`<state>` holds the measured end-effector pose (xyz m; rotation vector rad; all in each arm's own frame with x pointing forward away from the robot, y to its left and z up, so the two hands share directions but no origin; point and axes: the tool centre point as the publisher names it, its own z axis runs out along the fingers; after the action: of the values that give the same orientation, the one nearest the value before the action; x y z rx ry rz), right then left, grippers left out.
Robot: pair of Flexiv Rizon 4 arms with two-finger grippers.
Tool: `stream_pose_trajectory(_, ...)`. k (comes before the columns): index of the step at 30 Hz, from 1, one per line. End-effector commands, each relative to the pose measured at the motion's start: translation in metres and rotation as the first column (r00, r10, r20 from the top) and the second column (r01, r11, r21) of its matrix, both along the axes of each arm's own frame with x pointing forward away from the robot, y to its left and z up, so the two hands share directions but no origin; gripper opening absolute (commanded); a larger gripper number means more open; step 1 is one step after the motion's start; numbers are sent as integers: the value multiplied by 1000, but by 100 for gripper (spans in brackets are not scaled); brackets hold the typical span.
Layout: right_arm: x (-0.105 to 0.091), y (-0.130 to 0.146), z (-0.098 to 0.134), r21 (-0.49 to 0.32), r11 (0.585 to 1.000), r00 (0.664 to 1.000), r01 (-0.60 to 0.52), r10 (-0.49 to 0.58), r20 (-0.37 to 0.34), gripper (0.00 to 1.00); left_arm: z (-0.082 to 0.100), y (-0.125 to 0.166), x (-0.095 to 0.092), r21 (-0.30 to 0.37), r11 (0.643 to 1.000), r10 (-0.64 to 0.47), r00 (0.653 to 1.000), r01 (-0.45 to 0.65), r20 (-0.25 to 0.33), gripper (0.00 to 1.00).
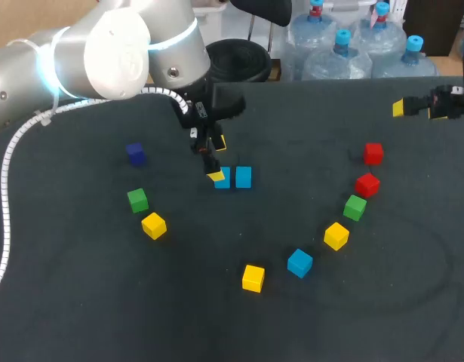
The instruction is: Place the blue cubes, place green cubes on the blue cubes, place the yellow cubes on the green cubes, then place the red cubes on the yellow cubes, and place purple cube on the red cubes.
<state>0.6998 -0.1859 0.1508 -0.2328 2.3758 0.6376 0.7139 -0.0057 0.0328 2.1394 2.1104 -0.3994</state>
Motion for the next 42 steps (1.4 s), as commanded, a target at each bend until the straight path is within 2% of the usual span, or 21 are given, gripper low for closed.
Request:
stream_pose_trajectory(1, 0, 1, 0, -2, 1000, 1000, 3, -3, 0, 100, 0, 1, 0, -1, 1000, -1, 1000, 1, 1, 100)
stream_pose_trajectory(14, 0, 1, 0, -2, 1000, 1000, 3, -3, 0, 100, 0, 1, 0, -1, 1000, -1, 1000, 1, 1, 100)
stream_pose_trajectory(16, 0, 1, 0, -2, 1000, 1000, 3, -3, 0, 100, 4, 6, -1, -14, 1000, -3, 1000, 4, 16, 100)
stream_pose_trajectory(19, 0, 1, 0, -2, 1000, 1000, 3, -3, 0, 100, 5, 14, -3, -25, 1000, 7, 1000, -7, 8, 100)
stream_pose_trajectory(29, 0, 1, 0, -2, 1000, 1000, 3, -3, 0, 100, 11, 41, -13, -112, 994, 19, 999, -16, 25, 100)
stream_pose_trajectory(34, 0, 1, 0, -2, 1000, 1000, 3, -3, 0, 100, 19, 58, -22, -210, 977, 37, 998, -23, 59, 100)
stream_pose_trajectory(42, 0, 1, 0, -2, 1000, 1000, 3, -3, 0, 100, 29, 92, -42, -261, 962, 102, 991, -77, 86, 100)
